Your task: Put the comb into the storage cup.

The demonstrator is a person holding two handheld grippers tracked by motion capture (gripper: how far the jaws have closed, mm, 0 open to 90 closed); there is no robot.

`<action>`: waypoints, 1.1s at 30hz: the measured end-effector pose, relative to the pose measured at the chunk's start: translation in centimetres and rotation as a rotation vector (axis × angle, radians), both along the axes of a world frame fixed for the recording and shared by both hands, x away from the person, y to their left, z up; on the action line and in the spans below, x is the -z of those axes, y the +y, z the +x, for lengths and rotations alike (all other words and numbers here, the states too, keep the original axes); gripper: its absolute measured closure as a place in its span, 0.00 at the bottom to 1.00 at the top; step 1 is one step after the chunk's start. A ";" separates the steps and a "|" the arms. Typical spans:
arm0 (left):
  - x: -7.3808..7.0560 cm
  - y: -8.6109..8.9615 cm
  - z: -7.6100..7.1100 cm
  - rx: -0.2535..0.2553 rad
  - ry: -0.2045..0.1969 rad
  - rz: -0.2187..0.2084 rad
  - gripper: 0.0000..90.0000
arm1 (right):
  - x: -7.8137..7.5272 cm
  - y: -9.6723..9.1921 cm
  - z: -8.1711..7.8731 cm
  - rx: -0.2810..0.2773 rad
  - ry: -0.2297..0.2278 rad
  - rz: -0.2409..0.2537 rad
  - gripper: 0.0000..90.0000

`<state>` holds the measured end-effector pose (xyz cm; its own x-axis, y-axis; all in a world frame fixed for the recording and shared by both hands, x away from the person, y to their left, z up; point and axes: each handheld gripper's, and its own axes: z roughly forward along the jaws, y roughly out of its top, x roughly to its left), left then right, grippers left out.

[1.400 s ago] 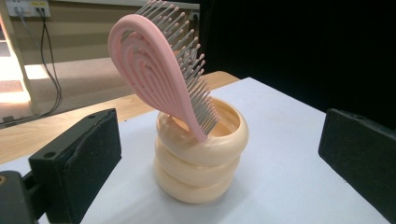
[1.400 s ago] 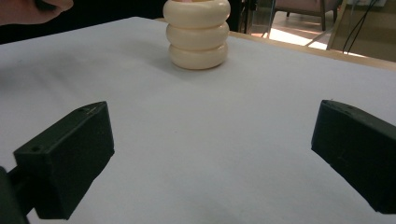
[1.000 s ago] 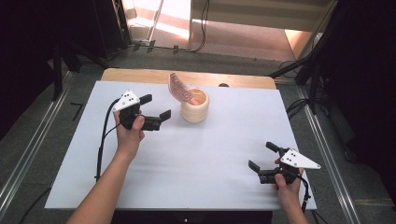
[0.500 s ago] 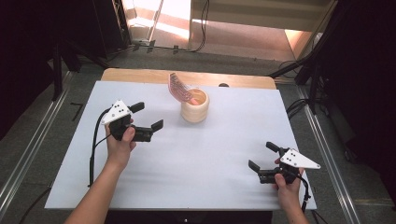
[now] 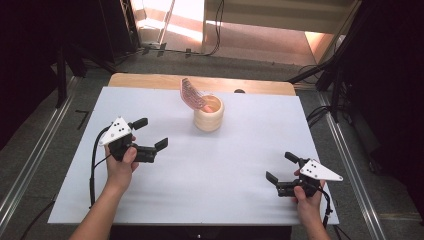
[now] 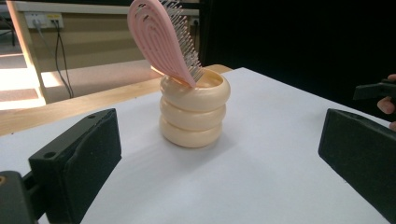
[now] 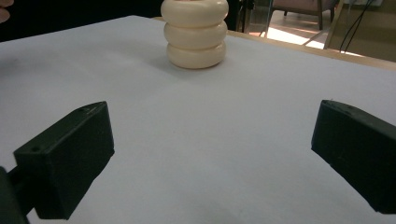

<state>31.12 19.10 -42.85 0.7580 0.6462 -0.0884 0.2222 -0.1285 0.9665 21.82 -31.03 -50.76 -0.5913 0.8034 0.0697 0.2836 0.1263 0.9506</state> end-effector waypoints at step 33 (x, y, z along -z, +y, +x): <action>2.0 4.3 -3.9 -0.065 -0.006 0.016 0.00 | -0.1 0.1 0.0 0.004 -0.005 -0.005 0.00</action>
